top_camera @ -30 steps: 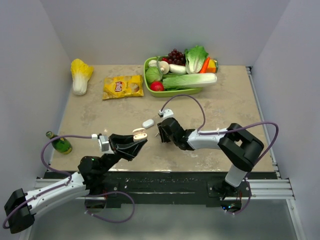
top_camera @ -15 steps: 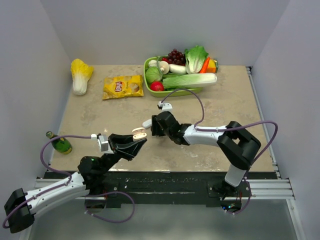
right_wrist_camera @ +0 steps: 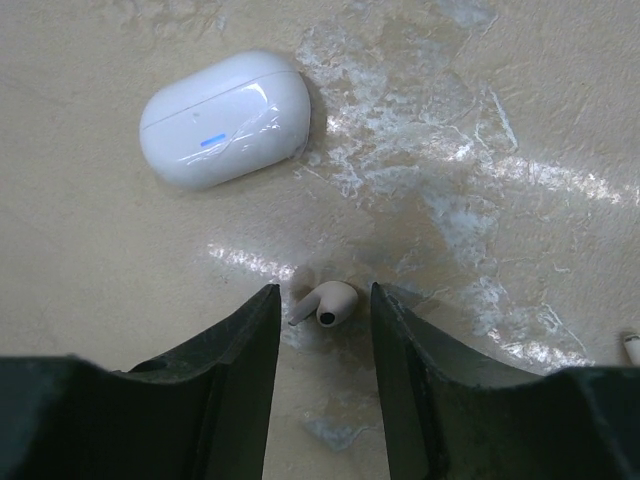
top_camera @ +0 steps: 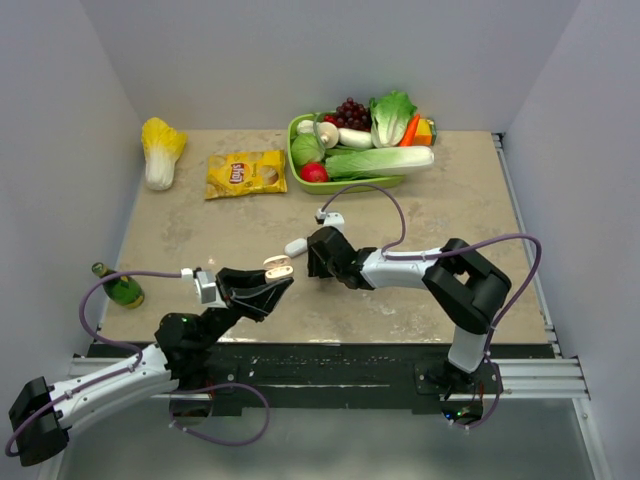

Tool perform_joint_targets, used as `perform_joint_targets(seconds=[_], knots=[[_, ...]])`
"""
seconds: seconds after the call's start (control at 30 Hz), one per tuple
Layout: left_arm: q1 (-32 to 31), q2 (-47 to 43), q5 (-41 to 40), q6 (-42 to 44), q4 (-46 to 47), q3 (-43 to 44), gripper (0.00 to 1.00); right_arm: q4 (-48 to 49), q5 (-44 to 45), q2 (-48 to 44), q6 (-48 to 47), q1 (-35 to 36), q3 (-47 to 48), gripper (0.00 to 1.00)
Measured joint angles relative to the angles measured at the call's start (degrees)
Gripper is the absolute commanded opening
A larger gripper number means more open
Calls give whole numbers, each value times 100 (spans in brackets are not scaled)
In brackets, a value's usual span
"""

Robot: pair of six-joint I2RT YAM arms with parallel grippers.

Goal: Insert the wireless bluetooth earbuds into the charging case
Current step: Pick up the earbud from the center of the board.

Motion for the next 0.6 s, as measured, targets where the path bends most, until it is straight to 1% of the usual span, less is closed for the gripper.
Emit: perform_joint_targets(seconds=[0.13, 0.27, 0.6], knots=[[0, 9, 0, 0, -7, 0, 0, -9, -2, 11, -28, 0, 0, 38], [0, 13, 2, 0, -7, 0, 0, -9, 0, 31, -105, 0, 0, 37], [-11, 13, 2, 0, -35, 0, 0, 7, 136, 44, -706, 2, -2, 44]])
